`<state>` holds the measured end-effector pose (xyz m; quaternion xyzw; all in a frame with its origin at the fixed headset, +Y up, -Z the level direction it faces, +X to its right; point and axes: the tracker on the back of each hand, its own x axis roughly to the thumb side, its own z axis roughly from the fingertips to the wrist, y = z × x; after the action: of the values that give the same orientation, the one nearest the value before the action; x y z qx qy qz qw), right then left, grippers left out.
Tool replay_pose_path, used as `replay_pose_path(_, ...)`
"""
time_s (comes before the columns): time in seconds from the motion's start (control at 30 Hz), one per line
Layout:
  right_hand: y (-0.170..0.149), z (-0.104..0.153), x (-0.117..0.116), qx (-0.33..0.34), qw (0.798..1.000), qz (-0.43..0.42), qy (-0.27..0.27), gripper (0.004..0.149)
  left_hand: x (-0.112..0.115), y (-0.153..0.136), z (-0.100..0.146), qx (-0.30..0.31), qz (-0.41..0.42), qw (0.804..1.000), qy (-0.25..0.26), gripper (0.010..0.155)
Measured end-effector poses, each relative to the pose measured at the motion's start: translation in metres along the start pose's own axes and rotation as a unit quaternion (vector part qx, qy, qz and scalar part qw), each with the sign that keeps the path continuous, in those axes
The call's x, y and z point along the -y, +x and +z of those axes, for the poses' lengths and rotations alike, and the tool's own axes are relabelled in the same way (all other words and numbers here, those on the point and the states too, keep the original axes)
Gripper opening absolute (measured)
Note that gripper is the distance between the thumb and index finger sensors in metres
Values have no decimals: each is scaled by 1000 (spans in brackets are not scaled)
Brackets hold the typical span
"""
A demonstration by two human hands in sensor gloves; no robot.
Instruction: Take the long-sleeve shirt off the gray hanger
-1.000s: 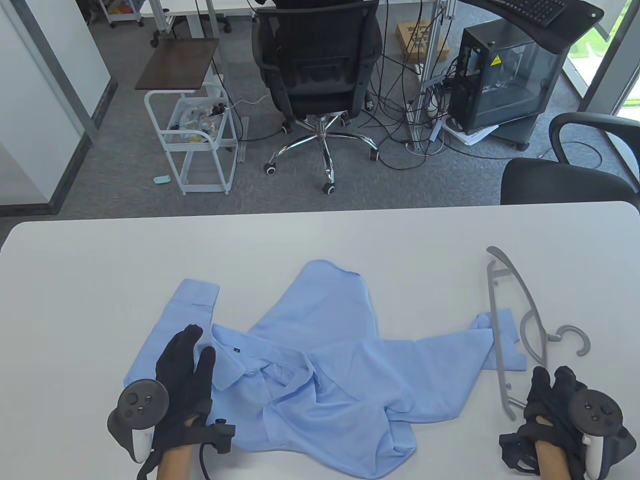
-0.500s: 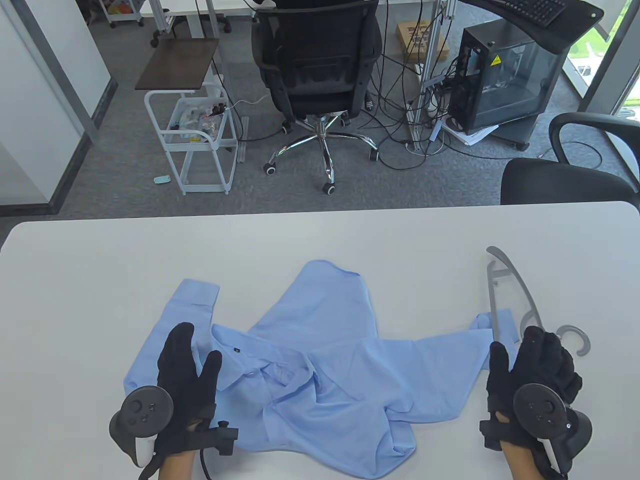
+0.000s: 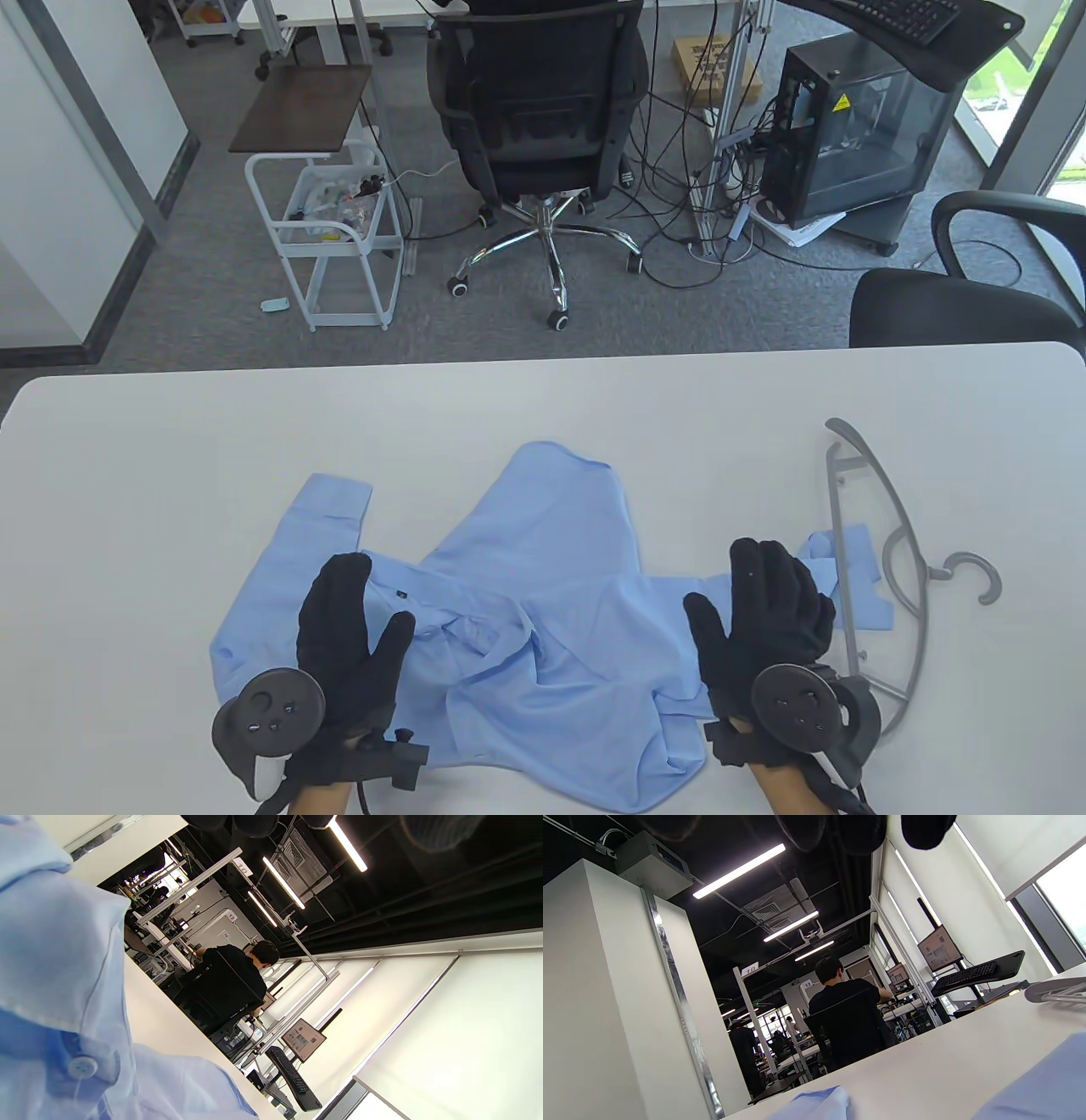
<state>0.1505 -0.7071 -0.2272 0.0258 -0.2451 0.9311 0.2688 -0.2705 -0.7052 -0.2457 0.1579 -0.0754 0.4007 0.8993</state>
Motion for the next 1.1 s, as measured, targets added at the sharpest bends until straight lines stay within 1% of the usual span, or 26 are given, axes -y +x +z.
replay_pose_path(0.07,6,-2,-12,8,1000,-9,20,74,3,1,0,3,-1,1000,-7,84)
replay_pose_path(0.17,14,-2,-28,20,998,-30,45,70,12,3,0,3,-9,999,-38,85)
replay_pose_path(0.33,20,7,-52,41,996,-63,58,75,22,4,0,6,-33,997,-65,88)
replay_pose_path(0.4,20,8,-57,38,994,-80,66,77,25,4,0,6,-34,997,-75,88)
replay_pose_path(0.47,20,8,-58,42,993,-89,67,77,30,5,1,3,-30,996,-87,89)
replay_pose_path(0.53,20,9,-58,49,993,-82,63,75,36,5,1,-1,-33,994,-102,90)
replay_pose_path(0.63,15,11,-56,62,993,-79,54,76,43,9,3,4,-60,991,-117,90)
replay_pose_path(0.7,12,12,-56,68,994,-66,55,76,46,12,5,9,-75,990,-122,90)
replay_pose_path(0.87,1,17,-57,68,994,-40,70,76,53,15,7,13,-80,988,-128,89)
replay_pose_path(1.0,-10,17,-58,55,992,-67,87,76,61,12,8,10,-79,986,-145,90)
replay_pose_path(1.1,-14,18,-61,50,991,-78,97,77,65,12,8,13,-69,987,-146,90)
